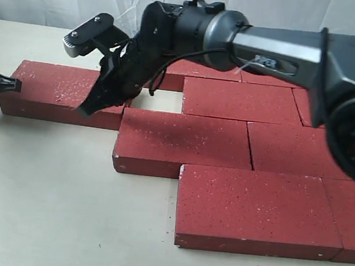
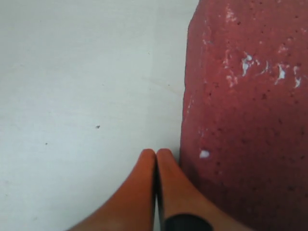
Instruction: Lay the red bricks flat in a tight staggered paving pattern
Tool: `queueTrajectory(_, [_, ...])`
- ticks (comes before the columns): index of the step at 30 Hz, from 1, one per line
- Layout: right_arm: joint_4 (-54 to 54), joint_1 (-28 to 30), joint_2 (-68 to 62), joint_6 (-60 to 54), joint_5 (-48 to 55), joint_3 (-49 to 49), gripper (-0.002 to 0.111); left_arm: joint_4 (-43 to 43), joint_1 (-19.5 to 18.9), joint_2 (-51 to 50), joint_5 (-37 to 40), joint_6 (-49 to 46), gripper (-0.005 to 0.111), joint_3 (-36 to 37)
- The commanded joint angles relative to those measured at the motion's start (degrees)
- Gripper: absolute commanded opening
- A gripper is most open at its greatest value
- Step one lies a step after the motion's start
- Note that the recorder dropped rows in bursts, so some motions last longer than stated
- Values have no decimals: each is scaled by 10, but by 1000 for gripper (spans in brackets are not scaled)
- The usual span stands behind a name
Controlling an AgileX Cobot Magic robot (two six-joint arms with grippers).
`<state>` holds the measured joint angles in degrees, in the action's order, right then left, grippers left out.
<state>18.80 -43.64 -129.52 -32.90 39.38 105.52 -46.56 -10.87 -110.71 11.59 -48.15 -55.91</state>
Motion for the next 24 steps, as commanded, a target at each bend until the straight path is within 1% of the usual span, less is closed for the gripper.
queueTrajectory(1, [-4,-8,-64,3,90,101,-1,-5,2,0,-15,0,0,-2])
queueTrajectory(5, [-21,-10,-106,17,105,153,-1,-5,2,0,-13,0,0,-2])
queueTrajectory(8, [-27,-10,-122,17,105,169,-1,-5,2,0,-17,0,0,-2])
queueTrajectory(13, [-62,-10,-134,34,95,175,-1,-6,7,0,-18,0,0,-2])
queueTrajectory(17, [-105,-10,-139,64,76,175,-1,-6,22,0,-27,0,0,-2])
queueTrajectory(24, [-106,-10,-140,69,73,175,-1,-6,41,0,-44,-6,0,-2])
